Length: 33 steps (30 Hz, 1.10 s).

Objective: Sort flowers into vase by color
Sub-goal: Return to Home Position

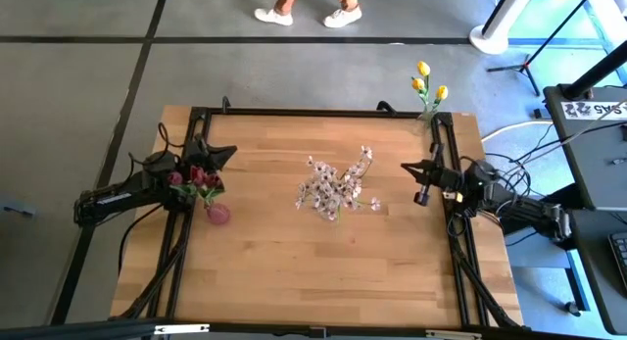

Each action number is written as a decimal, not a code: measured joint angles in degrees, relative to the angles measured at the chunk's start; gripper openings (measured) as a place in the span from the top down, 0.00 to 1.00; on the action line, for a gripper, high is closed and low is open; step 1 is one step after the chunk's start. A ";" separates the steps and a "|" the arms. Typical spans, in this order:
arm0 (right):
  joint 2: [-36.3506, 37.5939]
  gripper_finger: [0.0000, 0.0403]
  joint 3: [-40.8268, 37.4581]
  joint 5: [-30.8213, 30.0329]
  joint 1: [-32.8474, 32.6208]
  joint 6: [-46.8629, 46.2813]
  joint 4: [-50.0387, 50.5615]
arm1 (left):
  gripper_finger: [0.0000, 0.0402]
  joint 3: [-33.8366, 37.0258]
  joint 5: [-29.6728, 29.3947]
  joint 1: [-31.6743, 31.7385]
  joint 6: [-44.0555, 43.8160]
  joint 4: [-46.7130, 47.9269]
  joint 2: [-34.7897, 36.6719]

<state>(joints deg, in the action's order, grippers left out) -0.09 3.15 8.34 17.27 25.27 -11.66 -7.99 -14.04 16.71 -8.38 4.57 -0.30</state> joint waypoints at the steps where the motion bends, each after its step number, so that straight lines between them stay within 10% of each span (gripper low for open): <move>1: -0.08 1.00 -1.13 -0.27 -0.02 -0.38 -0.64 | 1.00 0.00 -0.75 0.02 -0.03 0.04 -0.02; 33: -1.38 0.95 -2.33 -3.77 0.00 5.25 9.81 | 1.00 0.00 -1.51 0.02 -0.06 -0.30 -0.06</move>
<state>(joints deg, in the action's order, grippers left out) -1.48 0.82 4.58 17.28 30.52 -1.85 -7.99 -15.55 16.73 -8.44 4.27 -0.36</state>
